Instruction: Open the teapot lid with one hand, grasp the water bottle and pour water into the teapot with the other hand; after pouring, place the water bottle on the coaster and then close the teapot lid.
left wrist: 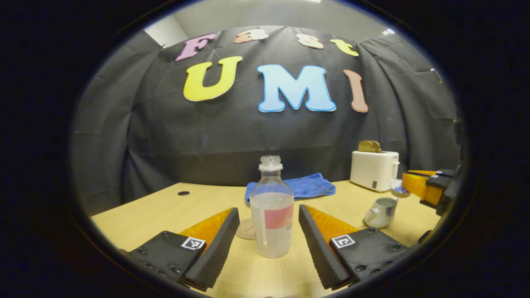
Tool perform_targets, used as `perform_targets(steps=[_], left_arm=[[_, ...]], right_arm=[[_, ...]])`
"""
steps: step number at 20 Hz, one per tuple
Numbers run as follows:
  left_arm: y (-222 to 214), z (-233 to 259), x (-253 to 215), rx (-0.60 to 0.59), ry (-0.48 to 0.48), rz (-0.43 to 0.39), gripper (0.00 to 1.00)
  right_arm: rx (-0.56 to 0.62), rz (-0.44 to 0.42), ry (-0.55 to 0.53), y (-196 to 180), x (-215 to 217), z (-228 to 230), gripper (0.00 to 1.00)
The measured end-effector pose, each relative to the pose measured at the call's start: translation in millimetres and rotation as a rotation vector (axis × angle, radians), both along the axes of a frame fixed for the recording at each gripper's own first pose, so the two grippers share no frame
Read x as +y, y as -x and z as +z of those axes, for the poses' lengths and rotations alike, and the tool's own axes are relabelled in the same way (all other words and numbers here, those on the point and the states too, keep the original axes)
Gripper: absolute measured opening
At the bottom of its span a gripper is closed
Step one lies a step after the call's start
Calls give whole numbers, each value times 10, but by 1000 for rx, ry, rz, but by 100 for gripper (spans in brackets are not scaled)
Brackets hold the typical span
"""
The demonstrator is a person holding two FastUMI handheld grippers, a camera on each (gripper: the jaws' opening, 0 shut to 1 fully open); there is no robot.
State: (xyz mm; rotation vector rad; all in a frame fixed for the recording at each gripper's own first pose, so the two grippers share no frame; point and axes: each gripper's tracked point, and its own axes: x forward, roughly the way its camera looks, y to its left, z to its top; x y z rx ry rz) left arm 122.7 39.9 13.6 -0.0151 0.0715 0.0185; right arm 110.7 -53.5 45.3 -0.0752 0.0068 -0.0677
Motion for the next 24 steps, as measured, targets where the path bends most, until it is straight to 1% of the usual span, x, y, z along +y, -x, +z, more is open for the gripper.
perform_targets(steps=[1,2,3,7,10,13,15,18,21,22,23,24], left_arm=[[-12,-17,-9,0,5,1,100],[-43,-27,-14,-1,7,0,100],[-54,-62,-16,-2,5,7,100],[-207,-129,33,0,-2,29,100],[-309,-224,48,20,18,28,100],[-421,-248,50,25,0,29,100],[-503,-206,30,9,-23,21,100],[-653,-273,-4,27,-21,1,100],[-700,-264,-23,21,8,-12,100],[-693,-252,-19,21,10,-14,99],[-692,-264,-25,26,10,-20,89],[-690,-264,-51,37,6,-34,89]], right_arm=[[-5,-1,11,11,-11,2,10],[-4,2,13,20,-8,-5,14],[-3,7,7,21,-4,-26,10],[34,25,-24,-25,39,-157,10],[29,31,-23,-10,62,-153,10],[22,38,-22,28,93,-129,10],[21,47,-21,76,116,-140,10],[16,55,-23,191,129,-126,10],[19,60,-39,367,120,-164,10],[17,60,-46,433,109,-156,10],[14,62,-51,501,105,-145,10],[8,63,-55,572,89,-125,10]])
